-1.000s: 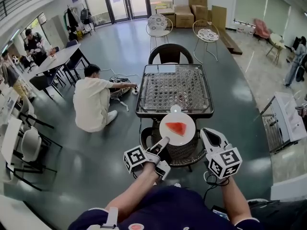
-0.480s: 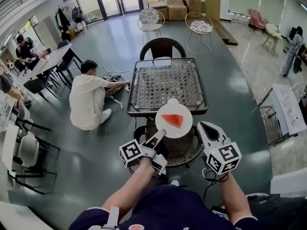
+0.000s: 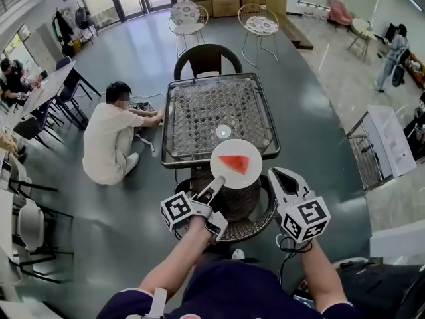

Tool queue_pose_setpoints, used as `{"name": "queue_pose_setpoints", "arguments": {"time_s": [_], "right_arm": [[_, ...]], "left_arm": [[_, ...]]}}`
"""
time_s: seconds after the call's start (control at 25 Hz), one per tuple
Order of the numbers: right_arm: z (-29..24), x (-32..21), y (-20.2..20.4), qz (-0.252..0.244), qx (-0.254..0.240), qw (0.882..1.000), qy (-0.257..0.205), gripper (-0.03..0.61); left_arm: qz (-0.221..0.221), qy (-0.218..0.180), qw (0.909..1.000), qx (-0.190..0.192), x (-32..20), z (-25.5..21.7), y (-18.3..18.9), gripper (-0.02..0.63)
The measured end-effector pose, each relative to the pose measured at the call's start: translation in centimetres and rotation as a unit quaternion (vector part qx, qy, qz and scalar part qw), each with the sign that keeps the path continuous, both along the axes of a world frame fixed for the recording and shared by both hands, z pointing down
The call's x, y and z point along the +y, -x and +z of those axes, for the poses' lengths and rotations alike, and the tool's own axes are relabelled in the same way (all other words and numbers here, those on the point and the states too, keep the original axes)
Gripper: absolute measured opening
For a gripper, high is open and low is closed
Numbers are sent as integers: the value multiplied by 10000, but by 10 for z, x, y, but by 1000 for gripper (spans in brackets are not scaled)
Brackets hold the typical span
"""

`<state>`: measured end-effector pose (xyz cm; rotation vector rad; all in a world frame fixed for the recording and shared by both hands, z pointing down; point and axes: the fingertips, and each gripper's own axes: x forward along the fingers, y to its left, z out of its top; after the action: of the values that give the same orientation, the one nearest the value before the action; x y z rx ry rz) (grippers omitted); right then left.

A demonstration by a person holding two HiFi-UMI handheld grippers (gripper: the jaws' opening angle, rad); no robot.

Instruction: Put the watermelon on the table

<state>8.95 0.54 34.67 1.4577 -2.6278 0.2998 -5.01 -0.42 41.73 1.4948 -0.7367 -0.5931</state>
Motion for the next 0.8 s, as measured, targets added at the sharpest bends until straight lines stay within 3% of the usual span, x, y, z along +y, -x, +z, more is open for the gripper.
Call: {"name": "queue_pose_setpoints", "arguments": {"time_s": [0.8], "right_arm": [[62, -147, 17, 802, 248, 9946, 609, 2]], "left_arm": [[589, 343, 9976, 83, -160, 59, 23, 14]]}}
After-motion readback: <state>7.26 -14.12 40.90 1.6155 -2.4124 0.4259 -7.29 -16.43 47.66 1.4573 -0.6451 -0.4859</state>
